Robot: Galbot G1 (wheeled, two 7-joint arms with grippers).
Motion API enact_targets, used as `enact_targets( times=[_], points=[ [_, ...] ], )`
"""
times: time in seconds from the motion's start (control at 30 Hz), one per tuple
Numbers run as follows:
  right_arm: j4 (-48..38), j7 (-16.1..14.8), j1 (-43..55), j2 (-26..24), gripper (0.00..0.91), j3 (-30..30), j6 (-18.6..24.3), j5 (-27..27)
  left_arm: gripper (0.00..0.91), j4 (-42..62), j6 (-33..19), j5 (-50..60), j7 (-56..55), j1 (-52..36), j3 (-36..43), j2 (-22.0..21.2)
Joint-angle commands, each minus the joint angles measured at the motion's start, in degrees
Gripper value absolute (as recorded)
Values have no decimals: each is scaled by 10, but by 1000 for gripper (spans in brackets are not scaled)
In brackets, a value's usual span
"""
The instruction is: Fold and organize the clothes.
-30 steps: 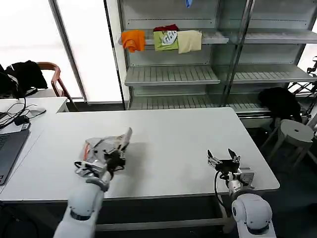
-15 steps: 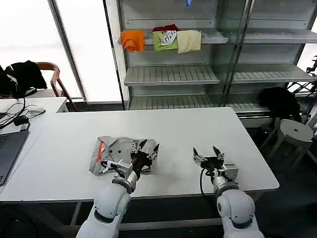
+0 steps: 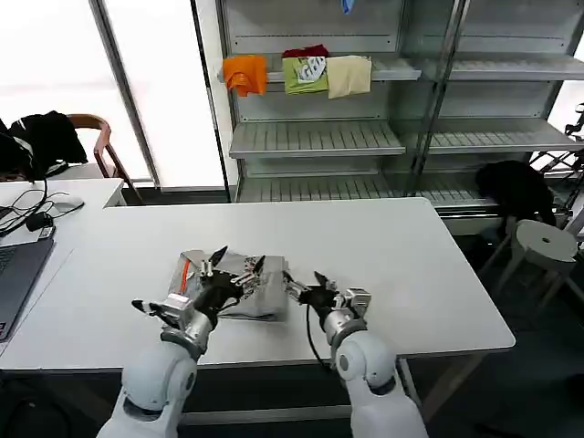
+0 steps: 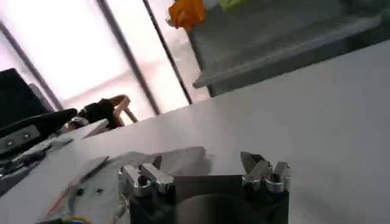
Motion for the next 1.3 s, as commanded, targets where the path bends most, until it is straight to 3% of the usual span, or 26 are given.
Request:
enact_targets(
  times=[0.03,0.17,0.2,0.23,0.27,0.3,0.33,0.93,1.3],
  points=[
    [-60,9,26,28,907,-60,-6,106,907,-11,-5,-102,6,63,-136,42],
    [-59,11,15,28,907,-61,-6,106,907,4,-9,-123,5,84,-164,59],
    [-59,10,13,28,766,-60,-6,106,907,8,-8,-129,4,86,-170,62],
    [-58,11,13,28,464,-60,-6,106,907,9,-8,-129,3,88,-176,64],
    [-57,11,12,28,282,-59,-6,107,907,9,-8,-130,2,90,-180,66],
    [-56,11,11,28,30,-58,-6,107,907,9,-8,-133,2,92,-183,67],
    [-55,13,11,28,0,-58,-6,108,907,8,-6,-133,1,93,-186,68],
    [-29,67,7,17,0,-37,-6,120,907,13,-1,-147,-9,96,-208,66],
    [15,92,2,-42,0,0,-8,122,907,16,-1,-145,-13,94,-208,66]
  ],
)
